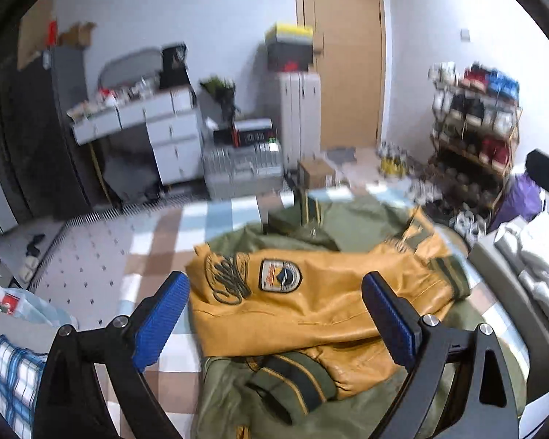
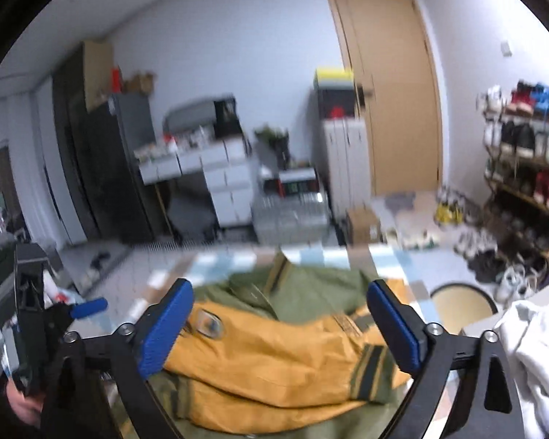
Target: Fold large clothes
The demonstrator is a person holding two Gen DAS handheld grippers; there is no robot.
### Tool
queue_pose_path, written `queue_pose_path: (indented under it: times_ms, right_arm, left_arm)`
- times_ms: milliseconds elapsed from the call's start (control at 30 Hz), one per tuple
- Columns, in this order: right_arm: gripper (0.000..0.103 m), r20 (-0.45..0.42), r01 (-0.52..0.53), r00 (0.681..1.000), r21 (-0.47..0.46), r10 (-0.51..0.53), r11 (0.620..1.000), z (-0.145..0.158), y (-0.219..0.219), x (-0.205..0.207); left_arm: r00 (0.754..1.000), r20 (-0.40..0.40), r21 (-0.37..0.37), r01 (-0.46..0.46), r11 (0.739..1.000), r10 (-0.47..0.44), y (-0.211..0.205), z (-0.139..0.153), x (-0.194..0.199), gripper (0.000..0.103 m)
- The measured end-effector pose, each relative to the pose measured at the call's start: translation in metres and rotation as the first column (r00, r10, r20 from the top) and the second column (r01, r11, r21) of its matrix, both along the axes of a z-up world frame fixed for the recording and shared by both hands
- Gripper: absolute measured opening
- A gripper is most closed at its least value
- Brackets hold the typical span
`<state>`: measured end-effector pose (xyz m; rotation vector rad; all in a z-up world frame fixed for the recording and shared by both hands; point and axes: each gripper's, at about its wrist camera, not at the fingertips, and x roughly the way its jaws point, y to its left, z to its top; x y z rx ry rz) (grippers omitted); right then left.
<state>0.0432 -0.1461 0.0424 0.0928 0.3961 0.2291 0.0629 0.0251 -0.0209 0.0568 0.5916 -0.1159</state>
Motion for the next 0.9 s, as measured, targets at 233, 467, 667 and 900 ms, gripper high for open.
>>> queue_pose_path:
  times_ms: [233, 467, 667, 900]
  right_arm:
    - [0.103, 0.034, 0.107, 0.993, 0.111, -0.111, 0.988, -0.028, 0.011, -0.031]
    - [0.103, -0.043, 0.168, 0.985, 0.079, -0.165, 0.983, -0.078, 0.016, -0.027]
    - [0.103, -0.184, 0.172, 0.971, 0.081, -0.155, 0.982, -0.106, 0.007, -0.015]
    - [0.103, -0.265, 0.193, 0.953, 0.151, -0.148, 0.970, -0.116, -0.013, -0.016]
  left_arm:
    - [0.992, 0.110, -0.015, -0.064, 0.998, 0.065, 0.008, -0.010, -0.023, 0.102]
    - [0.997, -0.028, -0.040, -0.071, 0.997, 0.070, 0.028, -0.050, 0.010, 0.102]
    - [0.993, -0.111, -0.003, -0.047, 0.999, 0.046, 0.028, -0.057, 0.059, 0.102]
    - [0.972, -0.233, -0.073, -0.032, 0.997, 0.014, 0.025, -0.046, 0.165, 0.102]
